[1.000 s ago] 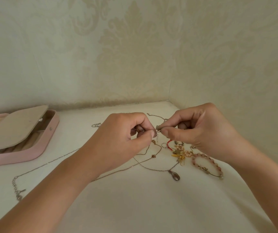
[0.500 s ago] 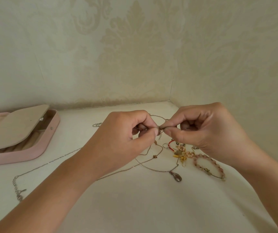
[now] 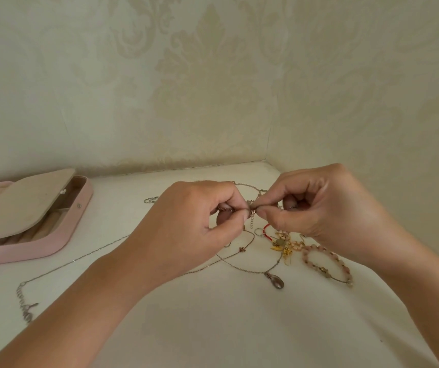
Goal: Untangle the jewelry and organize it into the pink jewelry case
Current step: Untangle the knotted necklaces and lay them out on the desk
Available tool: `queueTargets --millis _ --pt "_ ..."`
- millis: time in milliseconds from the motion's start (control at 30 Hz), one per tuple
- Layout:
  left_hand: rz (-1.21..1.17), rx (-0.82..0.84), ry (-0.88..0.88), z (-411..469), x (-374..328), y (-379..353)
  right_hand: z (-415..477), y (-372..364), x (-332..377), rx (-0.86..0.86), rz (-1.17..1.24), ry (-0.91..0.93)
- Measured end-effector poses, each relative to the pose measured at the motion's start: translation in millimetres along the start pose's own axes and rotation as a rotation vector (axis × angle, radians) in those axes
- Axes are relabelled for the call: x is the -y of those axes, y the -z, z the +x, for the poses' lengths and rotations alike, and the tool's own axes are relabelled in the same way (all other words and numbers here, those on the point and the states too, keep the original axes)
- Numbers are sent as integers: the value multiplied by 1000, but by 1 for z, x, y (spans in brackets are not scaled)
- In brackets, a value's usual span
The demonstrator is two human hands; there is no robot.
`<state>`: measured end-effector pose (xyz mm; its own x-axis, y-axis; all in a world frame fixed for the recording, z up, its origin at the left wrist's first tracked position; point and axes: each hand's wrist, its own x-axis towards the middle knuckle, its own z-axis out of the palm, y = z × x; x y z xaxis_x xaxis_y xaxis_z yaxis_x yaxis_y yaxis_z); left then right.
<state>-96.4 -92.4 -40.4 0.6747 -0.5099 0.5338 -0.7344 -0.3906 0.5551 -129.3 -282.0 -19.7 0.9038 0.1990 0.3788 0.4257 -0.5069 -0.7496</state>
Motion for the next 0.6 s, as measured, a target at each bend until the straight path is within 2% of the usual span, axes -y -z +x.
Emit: queueTargets --millis 400,600 --pt "-131 -14 80 1 1 -2 0 2 0 34 19 14" --pt "-100 -5 54 1 2 -1 0 0 -1 13 36 -8"
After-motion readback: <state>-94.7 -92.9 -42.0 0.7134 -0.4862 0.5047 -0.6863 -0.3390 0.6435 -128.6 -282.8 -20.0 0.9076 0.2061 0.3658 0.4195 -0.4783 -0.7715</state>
